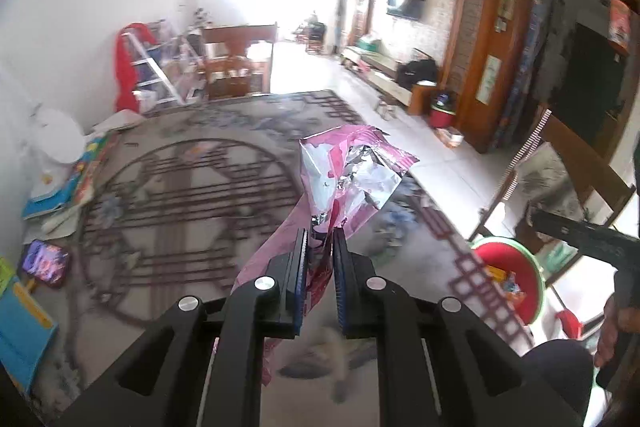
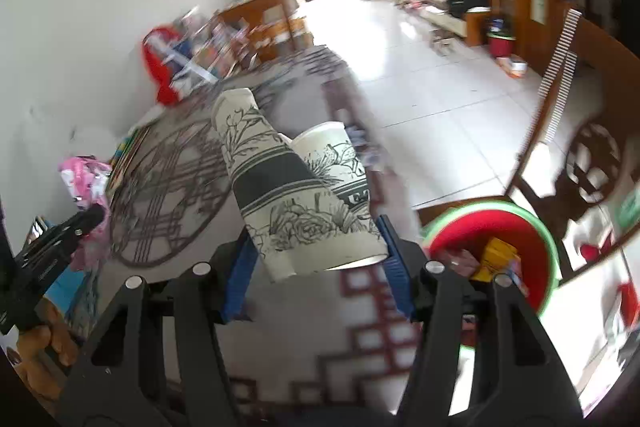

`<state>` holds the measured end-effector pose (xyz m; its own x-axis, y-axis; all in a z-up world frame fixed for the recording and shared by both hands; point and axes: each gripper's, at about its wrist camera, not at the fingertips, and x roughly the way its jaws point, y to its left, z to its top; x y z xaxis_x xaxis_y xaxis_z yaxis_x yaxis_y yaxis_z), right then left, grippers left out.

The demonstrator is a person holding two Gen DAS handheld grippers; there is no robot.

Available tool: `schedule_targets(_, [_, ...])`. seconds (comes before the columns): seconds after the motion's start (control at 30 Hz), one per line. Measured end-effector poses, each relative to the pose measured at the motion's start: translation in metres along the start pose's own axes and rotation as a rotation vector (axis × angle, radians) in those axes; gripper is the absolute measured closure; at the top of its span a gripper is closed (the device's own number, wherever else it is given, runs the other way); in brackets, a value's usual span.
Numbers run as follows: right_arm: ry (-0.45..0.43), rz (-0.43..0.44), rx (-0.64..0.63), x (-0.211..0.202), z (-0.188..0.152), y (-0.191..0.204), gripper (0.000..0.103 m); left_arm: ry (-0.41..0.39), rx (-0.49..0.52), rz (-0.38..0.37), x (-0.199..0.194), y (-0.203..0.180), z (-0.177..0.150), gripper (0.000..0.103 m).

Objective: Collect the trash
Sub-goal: 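Carry the paper cup and pink wrapper over the red bucket with both tools, then open both tools to drop the cup and wrapper into the bucket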

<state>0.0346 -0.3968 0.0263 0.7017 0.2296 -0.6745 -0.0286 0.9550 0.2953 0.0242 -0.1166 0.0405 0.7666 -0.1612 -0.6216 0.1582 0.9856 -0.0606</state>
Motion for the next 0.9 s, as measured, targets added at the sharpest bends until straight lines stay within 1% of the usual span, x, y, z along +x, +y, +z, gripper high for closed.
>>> schedule_targets(0.07, [-0.029,-0.053,0.052,-0.014,-0.009,-0.023,0.047,0.004,0.06,-0.027,0.011,-0.025,0.006,0.093])
schedule_targets(0.1, [-0.03,-0.069,0.069,-0.015,-0.012,-0.032,0.047,0.015,0.088,-0.06,0.018,-0.039,0.009,0.092])
schedule_targets(0.2, [-0.003,-0.135,0.102,-0.012,-0.021,-0.061,0.047,0.097,0.133,-0.235,0.05,-0.097,0.019,0.092])
schedule_targets(0.27, [0.01,-0.155,0.15,-0.009,-0.029,-0.084,0.047,0.139,0.161,-0.303,0.069,-0.124,0.022,0.092])
schedule_targets(0.3, [0.018,-0.161,0.173,-0.008,-0.032,-0.094,0.047,0.169,0.173,-0.355,0.081,-0.143,0.025,0.092])
schedule_targets(0.43, [0.042,-0.185,0.246,0.002,-0.039,-0.129,0.047,0.237,0.202,-0.438,0.114,-0.187,0.026,0.092])
schedule_targets(0.5, [0.056,-0.197,0.274,0.014,-0.04,-0.144,0.047,0.264,0.228,-0.463,0.128,-0.205,0.025,0.089])
schedule_targets(0.53, [0.062,-0.201,0.279,0.016,-0.041,-0.147,0.047,0.269,0.238,-0.472,0.132,-0.212,0.022,0.082])
schedule_targets(0.57, [0.072,-0.21,0.292,0.02,-0.04,-0.153,0.046,0.272,0.249,-0.473,0.135,-0.216,0.021,0.054])
schedule_targets(0.6, [0.073,-0.216,0.306,0.021,-0.041,-0.156,0.038,0.264,0.256,-0.468,0.135,-0.218,0.019,0.036])
schedule_targets(0.63, [0.064,-0.223,0.328,0.02,-0.042,-0.159,0.024,0.228,0.253,-0.466,0.132,-0.217,0.017,0.018])
schedule_targets(0.67, [0.045,-0.229,0.352,0.017,-0.043,-0.161,0.02,0.193,0.245,-0.468,0.128,-0.213,0.017,0.017])
schedule_targets(0.7, [0.035,-0.225,0.36,0.016,-0.044,-0.161,0.019,0.171,0.237,-0.466,0.125,-0.208,0.016,0.017])
schedule_targets(0.77, [0.043,-0.217,0.371,0.015,-0.044,-0.156,0.017,0.16,0.226,-0.454,0.121,-0.2,0.019,0.017])
schedule_targets(0.8, [0.042,-0.211,0.381,0.014,-0.043,-0.153,0.013,0.144,0.212,-0.438,0.115,-0.191,0.018,0.017])
schedule_targets(0.83, [0.031,-0.198,0.391,0.011,-0.043,-0.149,0.01,0.122,0.193,-0.423,0.108,-0.182,0.02,0.013])
schedule_targets(0.87, [0.012,-0.186,0.391,0.008,-0.041,-0.144,0.009,0.104,0.175,-0.414,0.103,-0.175,0.021,0.008])
schedule_targets(0.9, [-0.019,-0.183,0.377,0.002,-0.038,-0.134,0.006,0.081,0.151,-0.404,0.096,-0.165,0.021,0.008])
